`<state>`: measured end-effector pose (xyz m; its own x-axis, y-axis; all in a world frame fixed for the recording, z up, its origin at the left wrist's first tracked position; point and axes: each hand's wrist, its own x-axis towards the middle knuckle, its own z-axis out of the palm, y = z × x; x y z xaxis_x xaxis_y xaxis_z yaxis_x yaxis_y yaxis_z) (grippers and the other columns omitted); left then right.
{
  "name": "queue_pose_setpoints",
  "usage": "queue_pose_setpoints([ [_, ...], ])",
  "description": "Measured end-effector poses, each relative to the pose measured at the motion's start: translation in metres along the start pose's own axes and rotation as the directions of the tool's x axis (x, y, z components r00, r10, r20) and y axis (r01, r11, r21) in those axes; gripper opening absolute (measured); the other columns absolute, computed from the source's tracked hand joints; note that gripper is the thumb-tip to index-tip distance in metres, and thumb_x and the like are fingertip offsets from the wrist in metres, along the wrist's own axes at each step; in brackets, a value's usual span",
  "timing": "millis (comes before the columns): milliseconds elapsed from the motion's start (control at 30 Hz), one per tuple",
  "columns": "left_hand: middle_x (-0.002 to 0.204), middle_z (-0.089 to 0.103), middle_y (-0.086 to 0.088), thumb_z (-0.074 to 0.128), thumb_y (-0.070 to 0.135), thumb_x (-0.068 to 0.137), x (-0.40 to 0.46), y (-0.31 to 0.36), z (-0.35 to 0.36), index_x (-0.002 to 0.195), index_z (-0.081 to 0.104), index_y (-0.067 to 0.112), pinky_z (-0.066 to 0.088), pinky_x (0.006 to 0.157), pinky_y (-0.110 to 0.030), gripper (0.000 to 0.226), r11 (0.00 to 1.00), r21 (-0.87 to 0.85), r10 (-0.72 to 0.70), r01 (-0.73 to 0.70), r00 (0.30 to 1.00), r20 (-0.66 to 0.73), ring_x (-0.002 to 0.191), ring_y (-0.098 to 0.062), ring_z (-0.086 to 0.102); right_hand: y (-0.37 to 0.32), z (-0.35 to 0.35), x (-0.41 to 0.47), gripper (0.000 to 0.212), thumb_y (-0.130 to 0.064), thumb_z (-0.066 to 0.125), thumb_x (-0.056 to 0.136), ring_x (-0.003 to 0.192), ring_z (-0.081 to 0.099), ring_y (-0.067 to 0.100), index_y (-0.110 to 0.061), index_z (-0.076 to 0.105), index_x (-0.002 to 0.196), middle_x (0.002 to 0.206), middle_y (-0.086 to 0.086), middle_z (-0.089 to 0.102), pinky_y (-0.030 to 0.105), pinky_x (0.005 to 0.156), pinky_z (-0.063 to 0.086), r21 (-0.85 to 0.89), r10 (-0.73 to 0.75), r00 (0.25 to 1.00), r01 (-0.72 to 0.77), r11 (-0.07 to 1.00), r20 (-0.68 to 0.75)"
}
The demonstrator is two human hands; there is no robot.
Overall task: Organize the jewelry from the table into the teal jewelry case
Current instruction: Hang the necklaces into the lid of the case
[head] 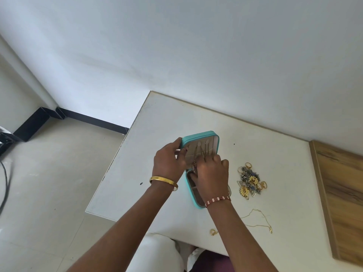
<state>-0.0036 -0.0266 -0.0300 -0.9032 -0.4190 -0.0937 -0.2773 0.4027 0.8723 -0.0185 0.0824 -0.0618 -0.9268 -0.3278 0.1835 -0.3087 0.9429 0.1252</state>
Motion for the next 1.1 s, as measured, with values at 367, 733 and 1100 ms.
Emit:
queue_pose_setpoints([
  [367, 0.114, 0.067, -0.007, 0.056, 0.013, 0.088, 0.001, 0.001, 0.002, 0.12, 0.06, 0.011, 0.046, 0.088, -0.026, 0.033, 1.0, -0.006, 0.007, -0.007, 1.0, 0.004, 0.099, -0.024, 0.063, -0.014, 0.0, -0.003, 0.031, -0.027, 0.088, 0.043, 0.063, 0.059, 0.022, -0.017, 0.067, 0.063, 0.059, 0.002, 0.063, 0.029, 0.06, 0.044, -0.005, 0.124, 0.992, -0.124, 0.992, -0.033],
  [733, 0.113, 0.067, -0.005, 0.058, 0.017, 0.088, 0.002, -0.005, 0.001, 0.123, 0.058, 0.014, 0.043, 0.083, -0.022, 0.035, 0.996, -0.078, -0.043, 0.043, 0.999, 0.004, 0.085, -0.01, 0.054, 0.008, 0.012, -0.018, 0.019, -0.015, 0.084, 0.058, 0.068, 0.062, 0.025, -0.016, 0.069, 0.07, 0.072, 0.004, 0.066, 0.032, 0.061, 0.05, 0.289, -0.046, 0.996, 0.068, 0.955, -0.081],
  [1100, 0.116, 0.066, -0.006, 0.06, 0.016, 0.086, 0.002, 0.0, 0.002, 0.122, 0.058, 0.012, 0.043, 0.087, -0.022, 0.037, 0.999, -0.037, -0.003, 0.005, 0.999, 0.051, 0.097, -0.019, 0.062, 0.012, 0.004, -0.007, 0.016, -0.024, 0.081, 0.058, 0.077, 0.065, 0.023, -0.017, 0.073, 0.07, 0.082, 0.002, 0.071, 0.033, 0.071, 0.054, -0.094, -0.421, 0.907, 0.418, 0.904, -0.009],
])
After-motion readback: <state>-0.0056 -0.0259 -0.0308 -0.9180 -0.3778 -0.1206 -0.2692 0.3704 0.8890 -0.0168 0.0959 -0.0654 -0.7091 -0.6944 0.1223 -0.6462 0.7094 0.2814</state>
